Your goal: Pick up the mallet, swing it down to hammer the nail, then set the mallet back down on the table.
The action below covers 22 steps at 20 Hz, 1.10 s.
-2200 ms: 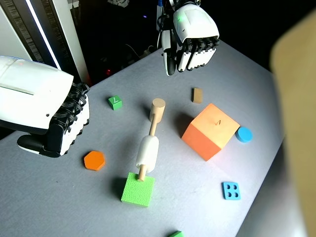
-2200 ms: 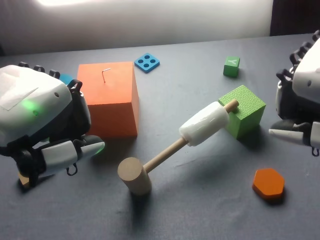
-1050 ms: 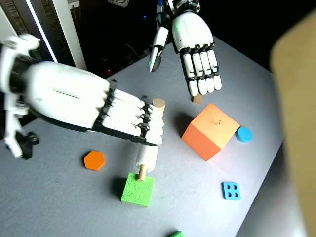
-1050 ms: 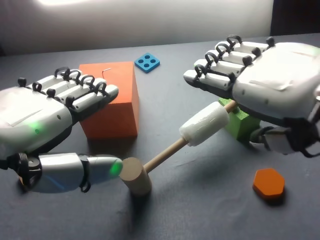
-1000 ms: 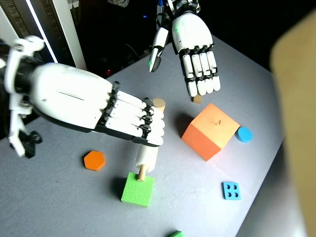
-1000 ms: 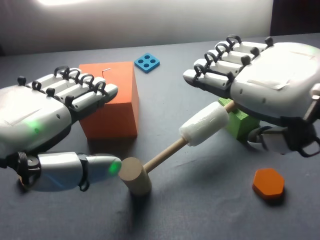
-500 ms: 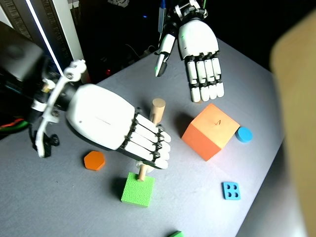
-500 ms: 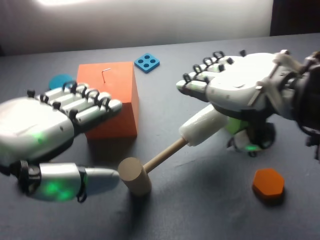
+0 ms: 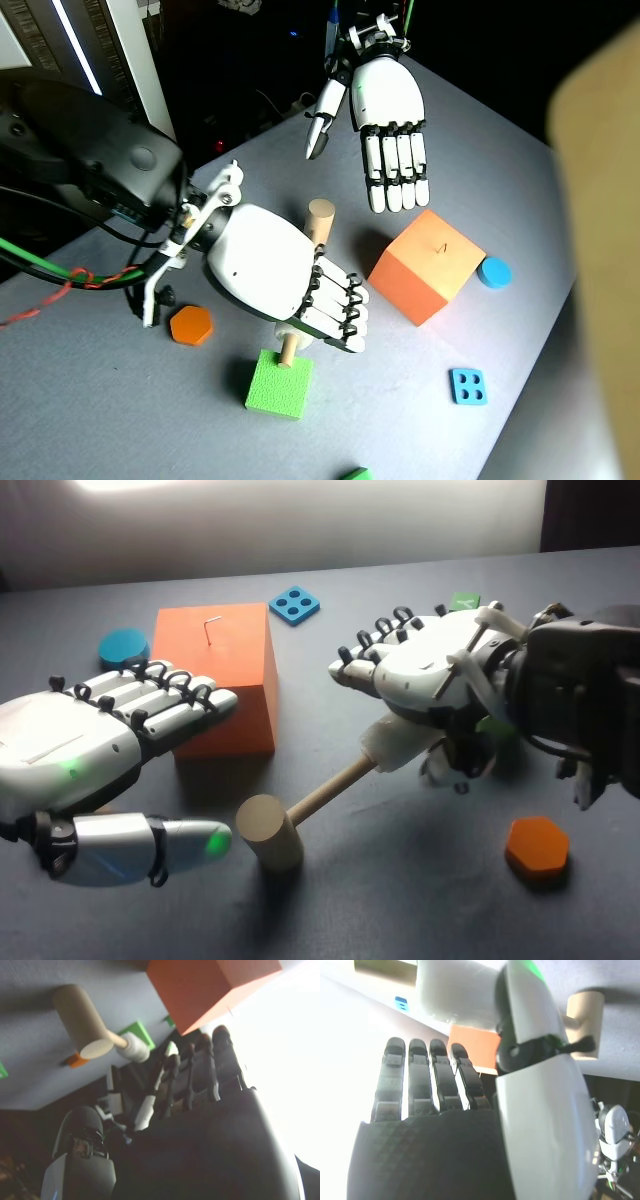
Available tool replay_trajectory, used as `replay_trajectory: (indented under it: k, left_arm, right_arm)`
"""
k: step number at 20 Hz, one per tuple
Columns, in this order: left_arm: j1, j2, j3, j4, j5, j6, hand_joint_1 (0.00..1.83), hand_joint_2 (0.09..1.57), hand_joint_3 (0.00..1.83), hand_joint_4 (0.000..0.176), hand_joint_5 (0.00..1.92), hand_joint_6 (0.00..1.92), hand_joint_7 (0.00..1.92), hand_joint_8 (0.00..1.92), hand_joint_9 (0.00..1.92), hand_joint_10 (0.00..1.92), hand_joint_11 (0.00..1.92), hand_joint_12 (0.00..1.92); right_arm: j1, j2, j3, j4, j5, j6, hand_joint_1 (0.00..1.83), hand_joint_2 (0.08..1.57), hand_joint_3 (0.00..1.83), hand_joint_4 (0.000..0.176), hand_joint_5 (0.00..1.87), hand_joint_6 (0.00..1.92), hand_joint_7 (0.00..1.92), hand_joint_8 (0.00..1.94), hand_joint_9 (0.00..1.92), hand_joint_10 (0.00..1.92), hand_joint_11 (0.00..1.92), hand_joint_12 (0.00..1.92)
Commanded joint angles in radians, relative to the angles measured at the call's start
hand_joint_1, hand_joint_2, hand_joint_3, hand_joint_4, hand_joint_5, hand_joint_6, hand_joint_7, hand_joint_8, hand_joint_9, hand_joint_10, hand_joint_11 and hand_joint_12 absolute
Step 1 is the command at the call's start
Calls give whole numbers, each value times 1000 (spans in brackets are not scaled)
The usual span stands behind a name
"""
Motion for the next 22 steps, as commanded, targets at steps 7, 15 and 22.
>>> replay_trajectory:
  k: [7, 15, 22]
  left_arm:
    - [-5, -45, 53, -22, -142, -12, 0, 1177, 15, 0, 0, 0, 0, 0, 0, 0, 0, 0]
    - [-4, -68, 86, -33, -144, -8, 0, 1181, 13, 0, 0, 0, 0, 0, 0, 0, 0, 0]
    - [-4, -97, 110, -37, -144, -2, 0, 1192, 15, 0, 0, 0, 0, 0, 0, 0, 0, 0]
  right_arm:
    - [-16, -59, 71, -39, -56, 27, 1194, 978, 0, 0, 0, 0, 0, 0, 0, 0, 0, 0]
    - [-55, -100, 148, -39, -134, 43, 1277, 961, 0, 0, 0, 0, 0, 0, 0, 0, 0, 0]
    - [-75, -124, 191, -39, -145, 41, 1221, 991, 1, 0, 0, 0, 0, 0, 0, 0, 0, 0]
